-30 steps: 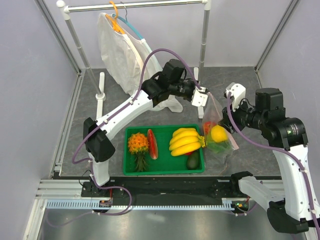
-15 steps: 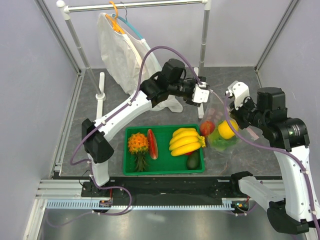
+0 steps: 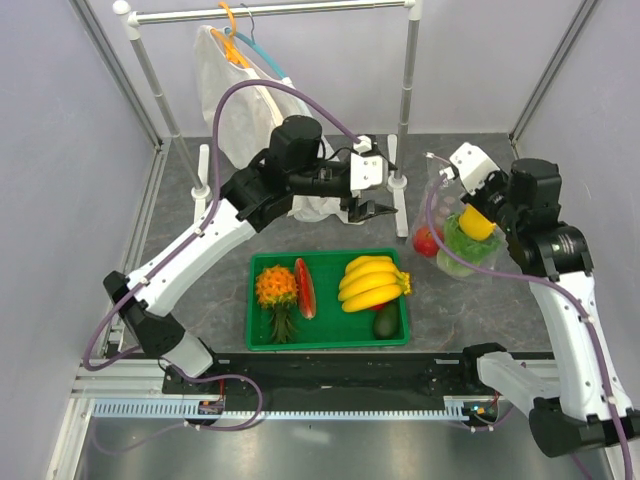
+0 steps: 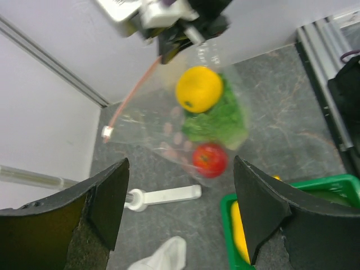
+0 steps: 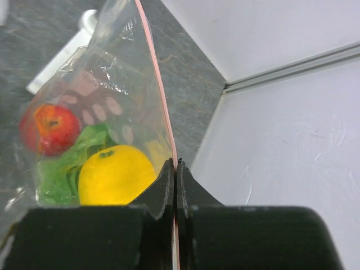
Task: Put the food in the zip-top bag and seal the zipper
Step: Place the zipper food storage bag at the center of the board.
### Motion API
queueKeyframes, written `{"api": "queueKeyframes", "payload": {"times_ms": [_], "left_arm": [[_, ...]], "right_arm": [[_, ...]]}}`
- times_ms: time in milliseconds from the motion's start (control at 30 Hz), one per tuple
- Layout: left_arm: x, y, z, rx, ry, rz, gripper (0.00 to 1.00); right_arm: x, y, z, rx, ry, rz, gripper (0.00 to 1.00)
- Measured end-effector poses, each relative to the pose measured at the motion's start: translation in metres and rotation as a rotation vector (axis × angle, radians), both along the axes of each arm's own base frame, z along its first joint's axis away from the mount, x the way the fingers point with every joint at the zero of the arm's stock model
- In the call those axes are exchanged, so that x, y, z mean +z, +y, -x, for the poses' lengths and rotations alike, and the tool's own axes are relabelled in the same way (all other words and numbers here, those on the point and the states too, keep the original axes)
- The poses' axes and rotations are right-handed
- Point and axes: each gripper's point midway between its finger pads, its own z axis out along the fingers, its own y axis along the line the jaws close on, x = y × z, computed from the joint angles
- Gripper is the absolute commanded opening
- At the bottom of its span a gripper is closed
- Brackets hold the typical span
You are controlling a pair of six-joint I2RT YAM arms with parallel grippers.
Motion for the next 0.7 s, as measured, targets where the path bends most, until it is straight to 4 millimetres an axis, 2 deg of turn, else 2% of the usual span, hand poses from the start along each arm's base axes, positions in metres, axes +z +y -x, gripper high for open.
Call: {"api": "queueKeyframes", "payload": {"times_ms": [100, 233, 333, 433, 567, 700], "left_arm": [[-0.002, 0.006, 0.011, 0.005, 0.087, 0.009, 0.81], [-0.014, 0.013, 0.024, 0.007, 0.200, 0.002, 0.82], [-0.020, 0.018, 0.032, 0.015, 0.261, 0.001, 0.84], [-0.019, 0.025, 0.037, 0.029, 0.303, 0.013, 0.84], [-0.013, 0.033, 0.041, 0.044, 0.330, 0.036, 0.84], [-0.021, 0.043, 0.041, 0.070, 0.365, 0.035, 0.85]], "right_arm": [[-0.006, -0.011, -0.025, -0.009, -0.011, 0.037, 0.00], [-0.010, -0.030, -0.057, -0.002, -0.031, 0.062, 0.00], [-0.013, -0.055, -0.083, 0.014, -0.049, 0.073, 0.00], [-0.014, -0.074, -0.111, 0.054, -0.064, 0.096, 0.00], [-0.012, -0.077, -0.142, 0.161, -0.094, 0.126, 0.00], [-0.012, -0.066, -0.145, 0.267, -0.115, 0.160, 0.00]]}}
